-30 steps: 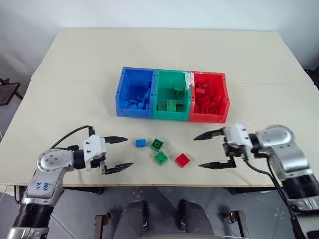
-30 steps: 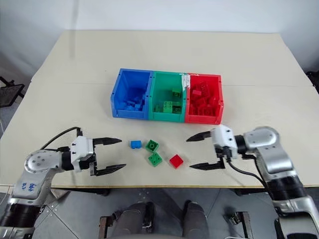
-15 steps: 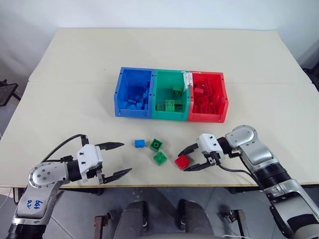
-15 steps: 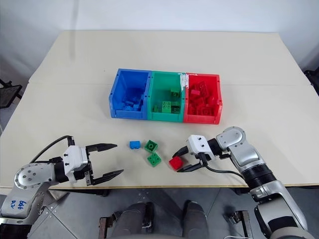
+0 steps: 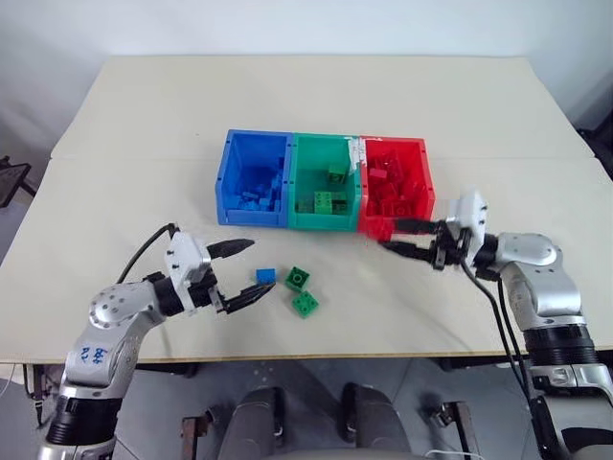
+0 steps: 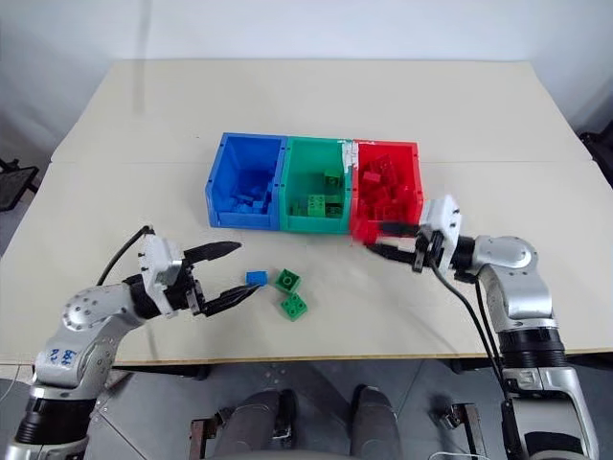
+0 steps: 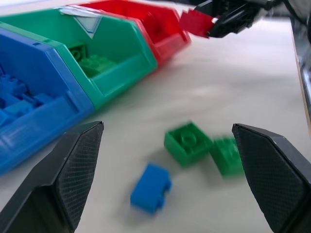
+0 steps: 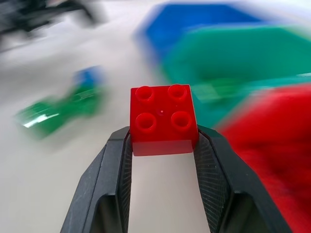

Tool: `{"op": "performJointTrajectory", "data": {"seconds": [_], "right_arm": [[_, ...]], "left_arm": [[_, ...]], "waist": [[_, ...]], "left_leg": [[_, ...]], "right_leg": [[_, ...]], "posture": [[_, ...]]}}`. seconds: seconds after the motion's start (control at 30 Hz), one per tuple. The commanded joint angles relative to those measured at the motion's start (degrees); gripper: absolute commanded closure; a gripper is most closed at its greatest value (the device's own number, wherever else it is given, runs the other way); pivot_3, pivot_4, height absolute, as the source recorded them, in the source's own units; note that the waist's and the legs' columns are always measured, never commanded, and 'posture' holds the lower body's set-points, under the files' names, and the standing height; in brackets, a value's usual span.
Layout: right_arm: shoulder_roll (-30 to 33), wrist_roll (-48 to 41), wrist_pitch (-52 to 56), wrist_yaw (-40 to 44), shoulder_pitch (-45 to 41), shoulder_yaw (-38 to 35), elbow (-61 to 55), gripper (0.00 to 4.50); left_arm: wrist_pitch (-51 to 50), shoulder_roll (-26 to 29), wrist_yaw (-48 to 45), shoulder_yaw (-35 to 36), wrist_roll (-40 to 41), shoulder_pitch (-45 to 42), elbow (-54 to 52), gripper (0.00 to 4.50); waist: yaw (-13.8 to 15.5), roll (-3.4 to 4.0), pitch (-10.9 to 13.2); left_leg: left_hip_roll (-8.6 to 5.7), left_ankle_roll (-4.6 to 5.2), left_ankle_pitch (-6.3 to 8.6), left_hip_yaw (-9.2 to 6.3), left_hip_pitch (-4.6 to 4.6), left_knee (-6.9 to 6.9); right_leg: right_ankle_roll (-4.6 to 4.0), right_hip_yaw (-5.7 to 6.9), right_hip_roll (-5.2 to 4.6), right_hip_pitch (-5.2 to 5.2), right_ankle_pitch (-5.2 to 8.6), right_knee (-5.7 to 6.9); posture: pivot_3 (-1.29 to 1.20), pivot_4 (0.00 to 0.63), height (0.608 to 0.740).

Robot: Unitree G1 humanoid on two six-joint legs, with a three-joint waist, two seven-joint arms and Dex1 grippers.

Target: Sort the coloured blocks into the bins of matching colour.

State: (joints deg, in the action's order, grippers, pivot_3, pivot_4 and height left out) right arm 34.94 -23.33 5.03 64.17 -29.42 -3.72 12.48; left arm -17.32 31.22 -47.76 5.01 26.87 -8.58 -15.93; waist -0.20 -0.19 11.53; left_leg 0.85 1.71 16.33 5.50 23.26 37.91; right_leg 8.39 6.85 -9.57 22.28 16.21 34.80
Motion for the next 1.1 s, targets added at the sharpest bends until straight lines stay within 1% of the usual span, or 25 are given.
{"op": "performJointTrajectory", "data": {"seconds": [0.03, 0.17, 0.23, 0.27, 0.33, 0.47, 0.57, 0.67, 0.77, 0.83, 0.93, 1.0, 1.1], "right_arm": [[-0.42, 3.05, -2.08, -8.61, -5.51, -3.66, 4.33, 3.07], [-1.38, 6.3, -2.84, -13.48, -10.47, -2.9, 9.88, 3.07], [-2.33, 7.45, -2.41, -15.44, -12.84, -2.32, 12.07, 2.33], [-2.64, 7.85, -2.39, -15.53, -13.46, -2.0, 12.65, 2.05], [-3.04, 8.11, -2.85, -15.63, -13.85, -1.96, 13.11, 1.35], [-2.6, 6.21, -2.34, -12.72, -12.41, -2.54, 10.45, 0.04], [-0.82, 1.24, -2.17, -5.46, -7.95, -3.96, 4.11, 0.01], [2.18, -4.03, -0.49, 1.58, -0.89, -5.26, -4.0, 0.01], [5.58, -5.33, -1.76, 6.15, 6.98, -6.53, -9.26, 0.01], [7.4, -5.18, -3.0, 8.26, 11.03, -6.92, -11.22, 0.01], [10.73, -5.05, -7.74, 14.37, 21.19, -9.62, -13.32, 0.01], [11.91, -6.22, -7.14, 15.16, 24.57, -11.02, -13.9, 0.01], [12.28, -6.72, -7.29, 14.71, 26.88, -12.69, -14.12, 0.01]], "left_arm": [[-0.38, -1.63, 3.04, -1.29, -0.31, -3.36, -3.49, 0.0], [-0.3, -1.91, 3.89, -1.85, -0.99, -4.86, -3.31, 0.0], [-0.22, -1.63, 4.41, -1.73, -1.45, -5.3, -3.08, 0.0], [-0.23, -1.52, 4.52, -1.66, -1.55, -5.31, -3.11, 0.0], [-0.28, -1.39, 4.61, -1.56, -1.67, -5.17, -3.24, 0.0], [0.36, -0.54, 4.11, -1.16, -2.19, -4.22, -3.39, 0.0], [3.56, 1.0, 1.94, -0.43, -3.26, -3.03, -1.89, 0.0], [8.23, 3.4, -2.39, 0.51, -3.82, -1.12, 1.37, 0.0], [13.98, 5.16, -6.4, 1.32, -4.52, 0.2, 6.57, 0.0], [15.86, 5.93, -7.74, 1.83, -4.76, 0.34, 9.49, 0.0], [16.88, 8.1, -11.33, 3.98, -3.41, 1.0, 13.92, 0.0], [17.23, 9.28, -12.2, 5.67, -2.84, 1.27, 15.66, 0.0], [19.6, 12.04, -15.56, 7.93, -3.26, 2.75, 18.81, 0.0]], "waist": [[0.02, 0.0, 0.0], [-0.12, 0.0, 0.0], [-0.13, 0.0, 0.0], [-0.15, 0.0, 0.0], [-0.13, 0.0, 0.0], [0.13, 0.0, 0.0], [0.18, 0.0, 0.0], [0.16, 0.0, 0.0], [0.15, 0.0, 0.0], [0.14, 0.0, 0.0], [0.39, -0.01, -0.01], [0.3, -0.01, 0.0], [-0.22, -0.01, -0.01]], "left_leg": [[-0.01, 0.01, -0.01, 0.05, 0.04, 0.04], [0.0, 0.01, -0.01, 0.16, 0.04, 0.04], [0.0, 0.01, -0.01, 0.19, 0.04, 0.03], [0.0, 0.01, -0.01, 0.2, 0.05, 0.04], [0.01, 0.01, -0.01, 0.25, 0.06, 0.04], [0.04, 0.02, -0.01, 0.23, 0.08, 0.05], [0.04, 0.03, -0.01, 0.22, 0.09, 0.04], [0.05, 0.04, 0.02, 0.2, 0.09, 0.0], [0.06, 0.08, 0.08, 0.25, 0.08, 0.01], [0.06, 0.1, 0.09, 0.34, 0.09, 0.02], [0.1, 0.1, 0.1, 0.37, 0.06, 0.05], [0.12, 0.08, 0.16, 0.37, 0.04, 0.04], [0.17, 0.13, 0.19, 0.52, 0.02, 0.07]], "right_leg": [[0.0, -0.05, 0.0, 0.07, 0.0, 0.05], [0.0, -0.16, 0.06, 0.13, 0.0, 0.07], [-0.01, -0.17, 0.08, 0.16, 0.01, 0.07], [-0.01, -0.19, 0.08, 0.17, 0.01, 0.07], [0.0, -0.22, 0.08, 0.19, 0.01, 0.06], [0.0, -0.22, 0.08, 0.18, 0.01, 0.06], [0.0, -0.22, 0.08, 0.18, 0.01, 0.03], [0.0, -0.18, 0.09, 0.19, 0.01, -0.01], [0.0, -0.18, 0.09, 0.18, 0.01, -0.06], [0.0, -0.19, 0.09, 0.18, 0.01, -0.13], [0.0, -0.21, 0.08, 0.18, 0.01, -0.11], [0.0, -0.18, 0.08, 0.17, 0.01, -0.09], [-0.02, -0.24, 0.06, 0.19, 0.0, -0.13]], "posture": [[0.0, 0.15, 0.74], [0.0, 0.15, 0.74], [0.0, 0.15, 0.74], [0.0, 0.15, 0.74], [0.0, 0.15, 0.74], [0.0, 0.15, 0.74], [0.0, 0.15, 0.74], [0.0, 0.15, 0.74], [0.0, 0.15, 0.74], [0.0, 0.15, 0.74], [0.0, 0.15, 0.74], [0.0, 0.15, 0.74], [0.0, 0.15, 0.74]]}}
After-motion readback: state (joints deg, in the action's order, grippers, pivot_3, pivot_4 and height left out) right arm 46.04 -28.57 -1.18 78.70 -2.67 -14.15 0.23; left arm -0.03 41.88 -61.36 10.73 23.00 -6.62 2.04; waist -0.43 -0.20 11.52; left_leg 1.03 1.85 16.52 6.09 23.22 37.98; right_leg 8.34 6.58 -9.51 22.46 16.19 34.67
